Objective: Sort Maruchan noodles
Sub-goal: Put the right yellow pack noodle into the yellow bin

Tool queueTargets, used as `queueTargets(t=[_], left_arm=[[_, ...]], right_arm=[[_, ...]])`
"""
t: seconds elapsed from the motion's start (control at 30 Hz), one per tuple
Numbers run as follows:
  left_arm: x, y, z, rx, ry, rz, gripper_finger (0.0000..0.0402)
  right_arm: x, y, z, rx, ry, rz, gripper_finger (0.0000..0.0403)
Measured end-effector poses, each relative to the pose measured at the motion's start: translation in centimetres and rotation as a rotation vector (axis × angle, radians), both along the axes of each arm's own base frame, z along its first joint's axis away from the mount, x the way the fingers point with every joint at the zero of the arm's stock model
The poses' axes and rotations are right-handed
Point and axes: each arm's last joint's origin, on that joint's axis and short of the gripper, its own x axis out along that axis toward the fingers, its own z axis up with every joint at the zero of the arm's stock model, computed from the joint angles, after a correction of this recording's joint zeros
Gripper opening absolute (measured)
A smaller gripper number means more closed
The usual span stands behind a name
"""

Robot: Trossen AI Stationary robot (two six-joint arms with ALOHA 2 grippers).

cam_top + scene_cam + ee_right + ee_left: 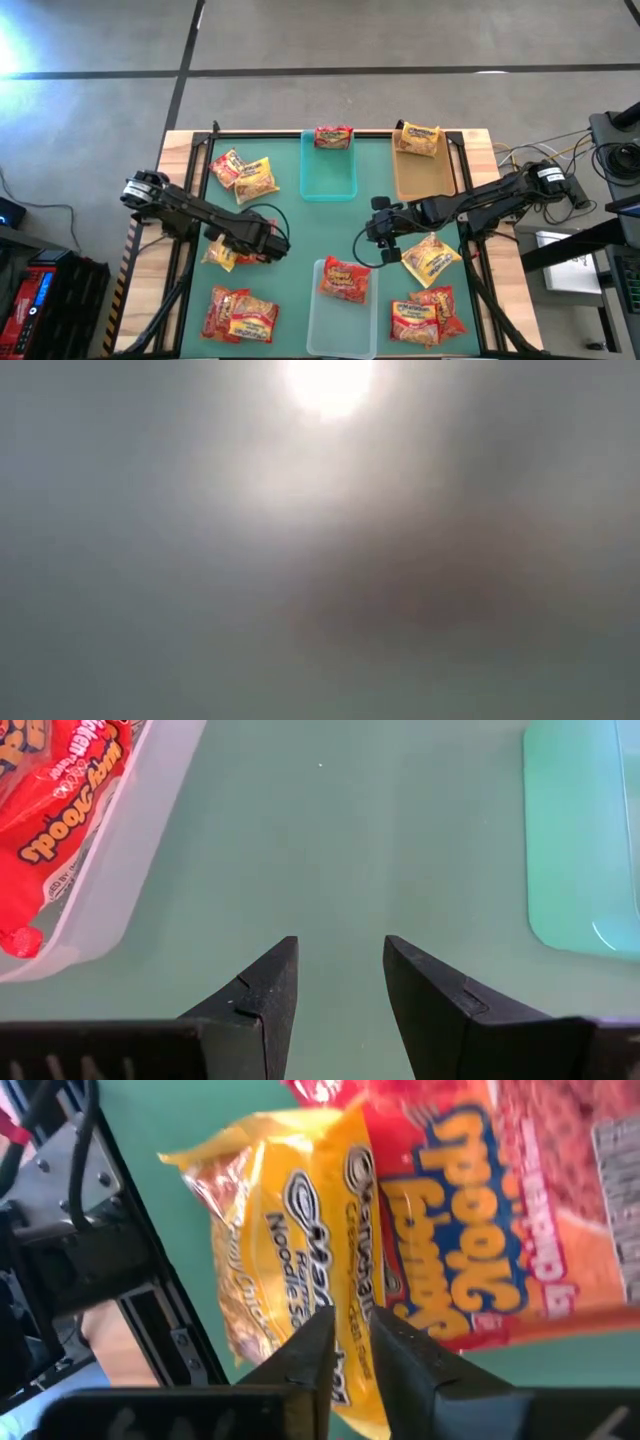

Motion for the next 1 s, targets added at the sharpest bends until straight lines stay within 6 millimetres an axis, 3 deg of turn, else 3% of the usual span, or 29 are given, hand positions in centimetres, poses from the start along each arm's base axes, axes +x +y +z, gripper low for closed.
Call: queueTargets(t=[0.2, 0.5, 1.0], left_arm=[[-0.2, -0.4, 0.0, -0.018, 0.009, -0.008, 0.0107], [-0.2, -0.4, -0.8, 0.038, 0.026, 0.111, 0.0175], [-0.4, -0.4, -4.9, 0.107, 0.185, 0.181, 0.019]], right_arm=[[-0.3, 0.0, -0.4, -0.01, 0.028, 0.008, 0.0139], [-1.2, -0.2, -1.8, -0.017, 0.079, 0.008, 0.0139], [-1.4, -0.2, -2.1, -0.011, 0.08, -0.002, 0.0139]])
